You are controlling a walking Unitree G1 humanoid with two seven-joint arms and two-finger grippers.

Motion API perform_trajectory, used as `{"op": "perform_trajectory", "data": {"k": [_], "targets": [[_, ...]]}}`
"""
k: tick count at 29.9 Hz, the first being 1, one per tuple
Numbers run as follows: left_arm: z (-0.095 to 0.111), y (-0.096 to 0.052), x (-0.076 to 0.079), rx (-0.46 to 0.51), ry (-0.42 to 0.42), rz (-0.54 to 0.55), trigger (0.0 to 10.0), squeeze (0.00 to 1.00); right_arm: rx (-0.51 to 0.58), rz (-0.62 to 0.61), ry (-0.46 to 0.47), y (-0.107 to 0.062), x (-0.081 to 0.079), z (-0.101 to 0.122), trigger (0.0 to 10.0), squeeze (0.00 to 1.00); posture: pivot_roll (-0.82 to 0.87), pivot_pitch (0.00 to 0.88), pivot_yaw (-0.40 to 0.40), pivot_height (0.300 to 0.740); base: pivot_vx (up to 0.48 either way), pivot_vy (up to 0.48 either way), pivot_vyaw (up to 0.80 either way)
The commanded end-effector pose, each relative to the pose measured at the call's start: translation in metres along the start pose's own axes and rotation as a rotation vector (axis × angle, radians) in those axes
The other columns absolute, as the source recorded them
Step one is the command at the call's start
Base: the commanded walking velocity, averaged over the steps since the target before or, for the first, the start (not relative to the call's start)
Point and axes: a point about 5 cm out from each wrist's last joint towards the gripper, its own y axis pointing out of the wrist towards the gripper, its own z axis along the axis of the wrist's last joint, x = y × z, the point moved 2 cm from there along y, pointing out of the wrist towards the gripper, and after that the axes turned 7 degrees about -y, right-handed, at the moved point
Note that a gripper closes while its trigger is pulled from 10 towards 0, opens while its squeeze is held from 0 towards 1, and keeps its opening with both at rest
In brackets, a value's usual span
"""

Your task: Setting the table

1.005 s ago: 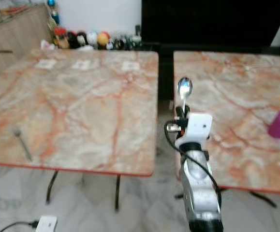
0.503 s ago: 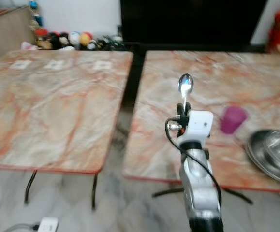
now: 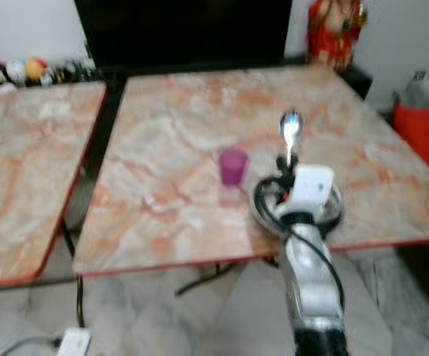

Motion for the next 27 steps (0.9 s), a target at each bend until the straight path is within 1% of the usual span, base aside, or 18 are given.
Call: {"op": "perform_trajectory", "data": {"k": [1, 6, 11, 13, 15, 16, 18, 19, 21, 22, 23, 24, 25, 27], "targets": [[-0.004, -0.002, -0.011, -0.02, 0.01, 0.029, 10.0, 0.0, 0.018, 0.021, 0.008, 0.001, -0.008, 0.006, 10.0, 0.0, -0.11, 0.0, 0.046, 0.74, 0.0, -0.45, 0.0], [-0.002, -0.002, -0.01, -0.016, 0.008, 0.03, 10.0, 0.0, 0.022, 0.009, -0.014, 0.005, -0.003, 0.007, 10.0, 0.0, -0.11, 0.014, 0.044, 0.74, 0.0, -0.421, 0.0], [0.0, -0.001, -0.01, -0.011, -0.008, 0.036, 10.0, 0.0, 0.02, -0.02, -0.029, 0.015, 0.005, 0.011, 10.0, 0.0, -0.11, 0.036, 0.042, 0.74, 0.0, 0.0, 0.0], [0.002, 0.0, -0.01, -0.006, -0.011, 0.038, 10.0, 0.0, -0.004, -0.032, -0.048, 0.02, 0.01, 0.011, 10.0, 0.0, -0.11, 0.045, 0.043, 0.74, 0.0, 0.0, 0.0], [0.002, 0.0, -0.01, -0.004, -0.011, 0.038, 10.0, 0.0, -0.008, -0.032, -0.036, 0.023, 0.012, 0.011, 10.0, 0.0, -0.11, 0.053, 0.044, 0.74, 0.0, 0.0, 0.0], [0.003, 0.0, -0.011, -0.002, -0.013, 0.038, 10.0, 0.0, -0.035, -0.023, -0.067, 0.028, 0.014, 0.01, 10.0, 0.0, -0.11, 0.063, 0.045, 0.74, 0.0, 0.0, 0.0], [0.004, 0.0, -0.011, -0.002, -0.014, 0.038, 10.0, 0.0, -0.039, -0.013, -0.067, 0.031, 0.015, 0.01, 10.0, 0.0, -0.11, 0.07, 0.046, 0.74, 0.0, 0.0, 0.0], [0.004, 0.0, -0.011, -0.001, -0.018, 0.039, 10.0, 0.0, -0.073, 0.0, -0.063, 0.036, 0.016, 0.006, 10.0, 0.0, -0.11, 0.075, 0.048, 0.74, 0.0, 0.0, 0.0], [0.005, 0.0, -0.011, 0.0, -0.02, 0.039, 10.0, 0.0, -0.089, 0.003, -0.063, 0.038, 0.016, 0.004, 10.0, 0.0, -0.11, 0.075, 0.048, 0.74, 0.0, 0.0, 0.0], [0.005, 0.0, -0.011, 0.0, -0.023, 0.04, 10.0, 0.0, -0.11, 0.002, -0.045, 0.041, 0.017, 0.0, 10.0, 0.0, -0.1, 0.081, 0.048, 0.74, 0.0, 0.0, 0.0], [0.006, 0.001, -0.011, 0.001, -0.027, 0.041, 10.0, 0.0, -0.177, 0.01, -0.017, 0.045, 0.017, -0.009, 10.0, 0.0, -0.1, 0.088, 0.05, 0.74, 0.0, 0.0, 0.0], [0.006, 0.001, -0.011, 0.001, -0.027, 0.041, 10.0, 0.0, -0.177, 0.01, -0.017, 0.045, 0.017, -0.009, 10.0, 0.0, -0.1, 0.088, 0.05, 0.74, 0.0, 0.0, 0.0], [0.006, 0.001, -0.012, 0.001, -0.031, 0.042, 10.0, 0.0, -0.238, 0.03, -0.002, 0.048, 0.015, -0.019, 10.0, 0.0, -0.1, 0.091, 0.053, 0.74, 0.0, 0.0, 0.0], [0.006, 0.001, -0.012, 0.001, -0.034, 0.041, 10.0, 0.0, -0.283, 0.046, 0.003, 0.051, 0.012, -0.027, 10.0, 0.0, -0.1, 0.094, 0.053, 0.74, 0.0, 0.0, 0.0]]}}
